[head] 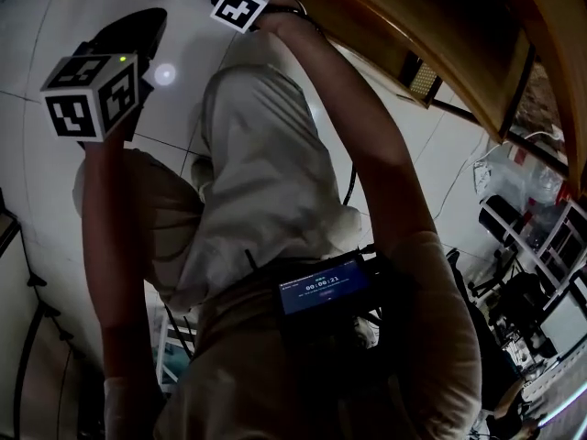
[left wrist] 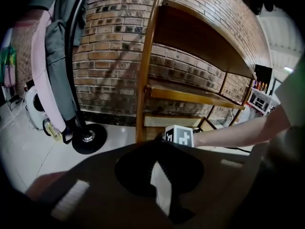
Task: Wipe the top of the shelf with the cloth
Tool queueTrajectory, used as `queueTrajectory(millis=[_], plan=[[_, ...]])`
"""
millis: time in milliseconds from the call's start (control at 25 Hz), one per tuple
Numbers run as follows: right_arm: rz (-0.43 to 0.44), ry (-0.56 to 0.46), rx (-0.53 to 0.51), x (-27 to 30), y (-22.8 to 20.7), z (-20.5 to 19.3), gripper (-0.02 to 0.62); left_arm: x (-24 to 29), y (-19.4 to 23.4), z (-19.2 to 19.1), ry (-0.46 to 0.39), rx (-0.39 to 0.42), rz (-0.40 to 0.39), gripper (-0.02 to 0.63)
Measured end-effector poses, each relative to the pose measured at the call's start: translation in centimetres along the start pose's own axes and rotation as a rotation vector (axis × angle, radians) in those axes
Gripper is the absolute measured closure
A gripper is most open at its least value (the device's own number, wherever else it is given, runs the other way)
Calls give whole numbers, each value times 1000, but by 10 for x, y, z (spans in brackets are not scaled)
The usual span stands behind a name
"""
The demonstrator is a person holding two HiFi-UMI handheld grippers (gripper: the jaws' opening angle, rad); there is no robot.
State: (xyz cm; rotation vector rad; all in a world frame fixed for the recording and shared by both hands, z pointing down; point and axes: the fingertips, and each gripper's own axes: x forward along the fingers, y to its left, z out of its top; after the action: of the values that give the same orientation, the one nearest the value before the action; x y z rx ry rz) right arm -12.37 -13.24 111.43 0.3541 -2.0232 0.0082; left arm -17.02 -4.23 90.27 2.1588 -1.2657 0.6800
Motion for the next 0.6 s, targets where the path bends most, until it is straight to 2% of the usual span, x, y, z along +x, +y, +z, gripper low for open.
queueTrajectory(millis=[600], plan=[[-13,-52,43,-7,-2,-10,497,16,-18,4,24,23,-46,600]])
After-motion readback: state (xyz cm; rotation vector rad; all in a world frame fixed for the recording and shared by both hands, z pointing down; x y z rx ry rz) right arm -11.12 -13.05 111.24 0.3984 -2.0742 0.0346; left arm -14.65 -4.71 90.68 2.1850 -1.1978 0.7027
